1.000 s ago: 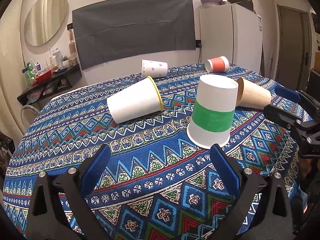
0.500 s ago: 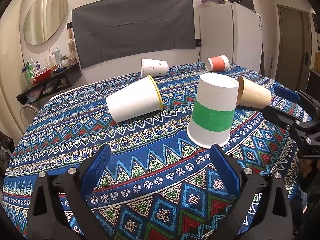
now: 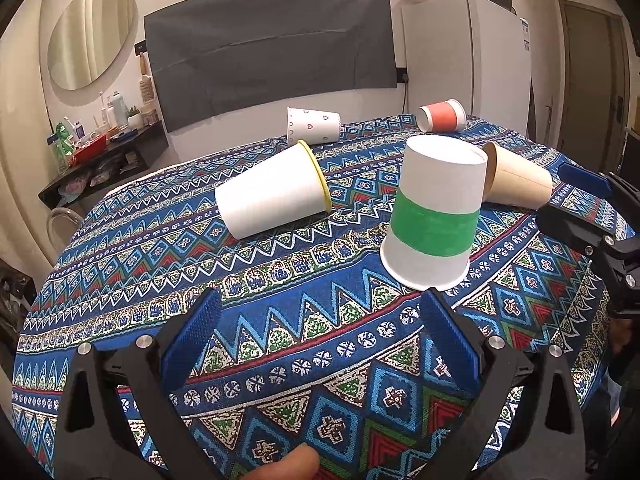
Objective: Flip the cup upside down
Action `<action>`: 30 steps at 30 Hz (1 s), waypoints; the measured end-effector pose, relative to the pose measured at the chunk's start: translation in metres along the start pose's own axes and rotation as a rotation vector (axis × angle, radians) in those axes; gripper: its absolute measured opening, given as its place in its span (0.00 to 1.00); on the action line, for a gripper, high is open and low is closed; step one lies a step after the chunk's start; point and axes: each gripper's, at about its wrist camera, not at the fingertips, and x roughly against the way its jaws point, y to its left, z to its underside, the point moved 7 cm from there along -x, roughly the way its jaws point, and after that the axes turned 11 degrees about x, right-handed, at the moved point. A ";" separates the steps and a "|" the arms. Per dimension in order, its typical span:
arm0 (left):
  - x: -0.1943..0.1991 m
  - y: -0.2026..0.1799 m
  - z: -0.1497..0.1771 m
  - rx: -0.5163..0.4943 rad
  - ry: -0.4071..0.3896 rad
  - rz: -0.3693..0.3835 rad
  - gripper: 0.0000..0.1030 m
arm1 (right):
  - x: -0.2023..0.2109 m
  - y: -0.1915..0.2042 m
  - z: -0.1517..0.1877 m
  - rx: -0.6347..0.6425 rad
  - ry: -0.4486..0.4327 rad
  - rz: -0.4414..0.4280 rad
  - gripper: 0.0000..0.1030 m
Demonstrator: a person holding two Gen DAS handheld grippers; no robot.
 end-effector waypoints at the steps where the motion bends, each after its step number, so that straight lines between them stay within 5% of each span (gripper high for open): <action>1: 0.000 0.000 0.000 0.000 -0.003 -0.003 0.94 | 0.000 0.000 0.000 0.000 -0.001 -0.001 0.91; 30: -0.006 0.000 -0.001 0.007 0.016 0.004 0.94 | -0.002 0.000 0.001 0.001 0.001 -0.001 0.91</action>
